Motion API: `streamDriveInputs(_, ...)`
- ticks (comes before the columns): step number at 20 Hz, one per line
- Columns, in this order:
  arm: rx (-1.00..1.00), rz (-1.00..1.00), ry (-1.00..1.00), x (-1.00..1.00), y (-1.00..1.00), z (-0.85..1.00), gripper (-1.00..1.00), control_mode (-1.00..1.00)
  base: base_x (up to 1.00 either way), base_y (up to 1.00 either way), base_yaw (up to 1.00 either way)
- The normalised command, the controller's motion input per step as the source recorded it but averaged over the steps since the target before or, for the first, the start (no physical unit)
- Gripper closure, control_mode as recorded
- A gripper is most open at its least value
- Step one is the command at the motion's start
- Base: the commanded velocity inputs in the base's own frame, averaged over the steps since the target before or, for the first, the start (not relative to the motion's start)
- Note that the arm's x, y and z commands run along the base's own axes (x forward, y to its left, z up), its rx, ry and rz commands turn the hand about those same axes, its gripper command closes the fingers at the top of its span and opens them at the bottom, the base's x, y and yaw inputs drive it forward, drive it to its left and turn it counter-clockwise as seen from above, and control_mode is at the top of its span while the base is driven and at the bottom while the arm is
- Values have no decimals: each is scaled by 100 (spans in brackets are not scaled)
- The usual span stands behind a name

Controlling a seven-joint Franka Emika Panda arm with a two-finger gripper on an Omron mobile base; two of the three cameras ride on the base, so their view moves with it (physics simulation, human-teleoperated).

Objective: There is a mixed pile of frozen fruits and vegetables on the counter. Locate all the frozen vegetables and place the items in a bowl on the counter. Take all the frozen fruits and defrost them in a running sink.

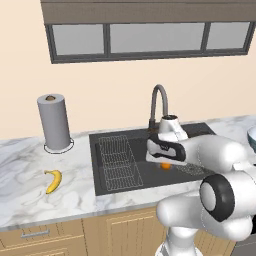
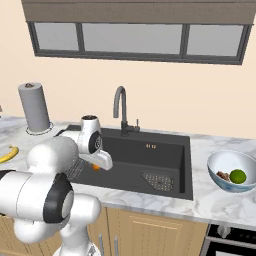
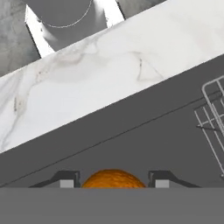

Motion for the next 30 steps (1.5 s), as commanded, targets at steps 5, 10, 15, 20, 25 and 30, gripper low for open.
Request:
streamDriveInputs(5,-2,18,3,42,-71,-20,100,-100,0,0,0)
streamDriveInputs(10,0,16,8,48,-64,-22,100,-100,0,0,0)
streamDriveInputs(15,7,9,13,57,-64,-29,100,-100,0,0,0)
streamDriveInputs(20,7,6,1,47,-30,-32,100,-100,0,0,0)
streamDriveInputs(25,-1,1,0,54,-11,-38,100,-100,0,0,0)
streamDriveInputs(30,-13,0,2,31,0,-48,100,-100,0,0,0)
